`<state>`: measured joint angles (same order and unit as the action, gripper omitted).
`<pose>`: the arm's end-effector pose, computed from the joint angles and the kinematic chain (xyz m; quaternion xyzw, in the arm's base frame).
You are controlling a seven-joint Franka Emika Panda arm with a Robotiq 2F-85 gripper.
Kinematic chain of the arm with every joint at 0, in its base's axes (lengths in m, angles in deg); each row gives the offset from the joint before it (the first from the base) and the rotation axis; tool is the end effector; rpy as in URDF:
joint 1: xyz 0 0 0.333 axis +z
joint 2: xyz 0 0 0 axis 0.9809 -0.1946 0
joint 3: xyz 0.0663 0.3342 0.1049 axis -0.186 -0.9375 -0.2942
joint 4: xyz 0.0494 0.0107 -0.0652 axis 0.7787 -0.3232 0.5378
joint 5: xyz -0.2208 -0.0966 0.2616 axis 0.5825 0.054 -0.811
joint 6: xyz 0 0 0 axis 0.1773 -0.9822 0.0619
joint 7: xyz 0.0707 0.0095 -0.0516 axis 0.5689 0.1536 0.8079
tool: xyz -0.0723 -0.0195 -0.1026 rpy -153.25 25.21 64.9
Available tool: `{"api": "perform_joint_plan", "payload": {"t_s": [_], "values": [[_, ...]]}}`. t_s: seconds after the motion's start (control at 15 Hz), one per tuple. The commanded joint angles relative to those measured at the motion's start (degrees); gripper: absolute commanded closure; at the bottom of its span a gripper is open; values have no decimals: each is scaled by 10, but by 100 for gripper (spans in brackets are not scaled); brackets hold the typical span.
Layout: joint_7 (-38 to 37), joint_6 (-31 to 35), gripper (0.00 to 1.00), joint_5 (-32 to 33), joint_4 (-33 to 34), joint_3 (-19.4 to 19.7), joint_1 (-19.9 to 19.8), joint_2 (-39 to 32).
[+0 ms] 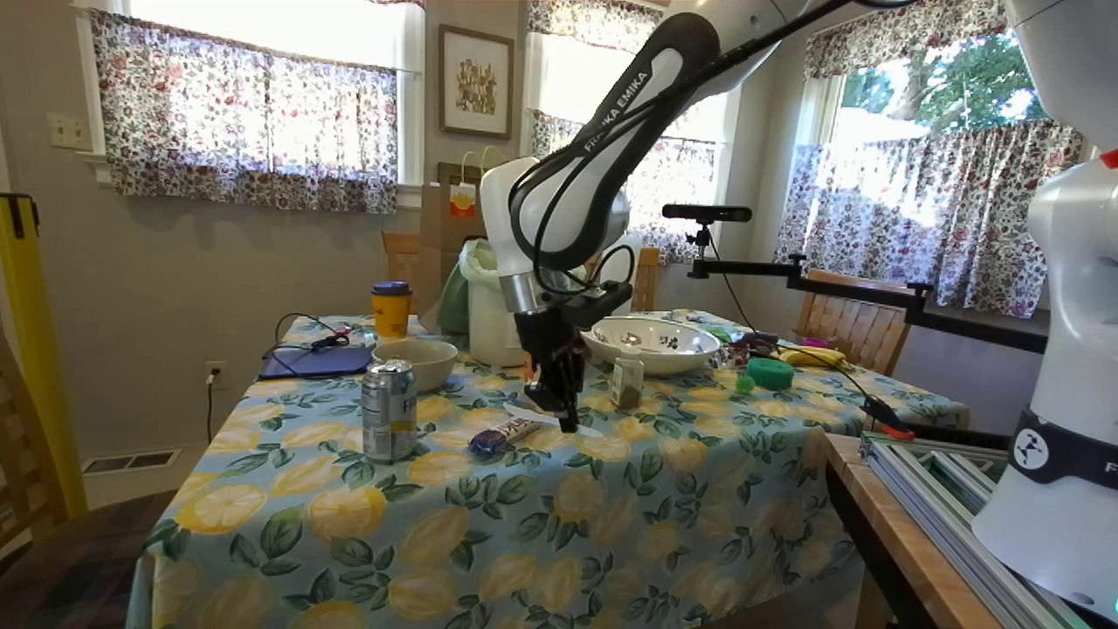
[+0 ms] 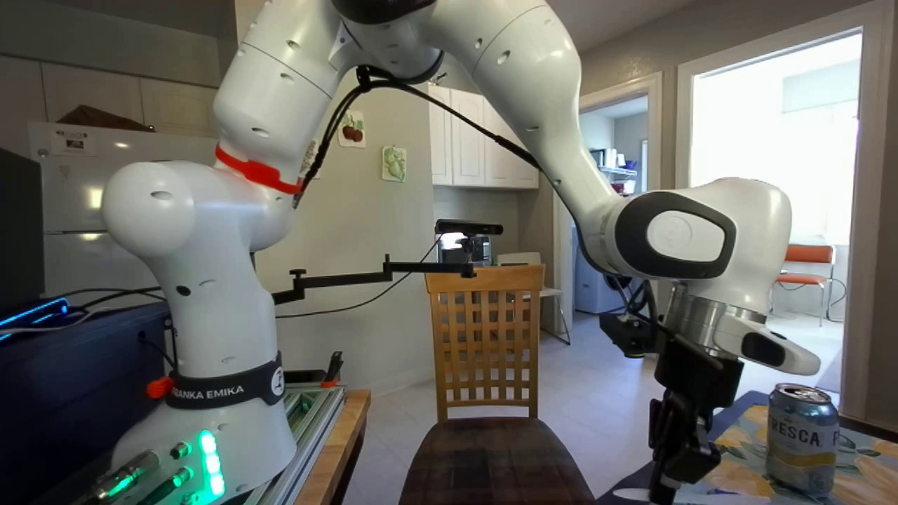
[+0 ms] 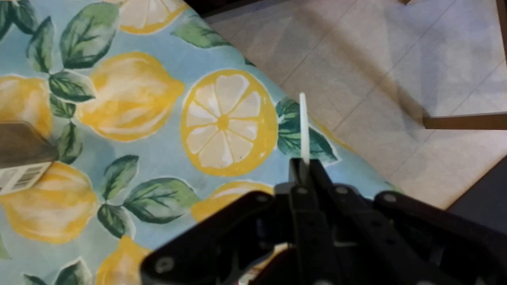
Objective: Cut the snack with the plastic knife
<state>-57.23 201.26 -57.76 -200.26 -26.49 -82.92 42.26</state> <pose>0.5554 -0.1165 0.2161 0.9790 -0.1432 -0.1374 0.0477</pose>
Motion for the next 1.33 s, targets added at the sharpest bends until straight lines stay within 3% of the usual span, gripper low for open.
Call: {"api": "perform_joint_plan", "payload": {"t_s": [0.0,0.6,1.27], "values": [[-10,-23,99,-23,54,-5,-11,-36],[-26,-89,99,-51,136,-8,-18,-79],[-39,-145,99,-55,171,-7,-22,-105]]}}
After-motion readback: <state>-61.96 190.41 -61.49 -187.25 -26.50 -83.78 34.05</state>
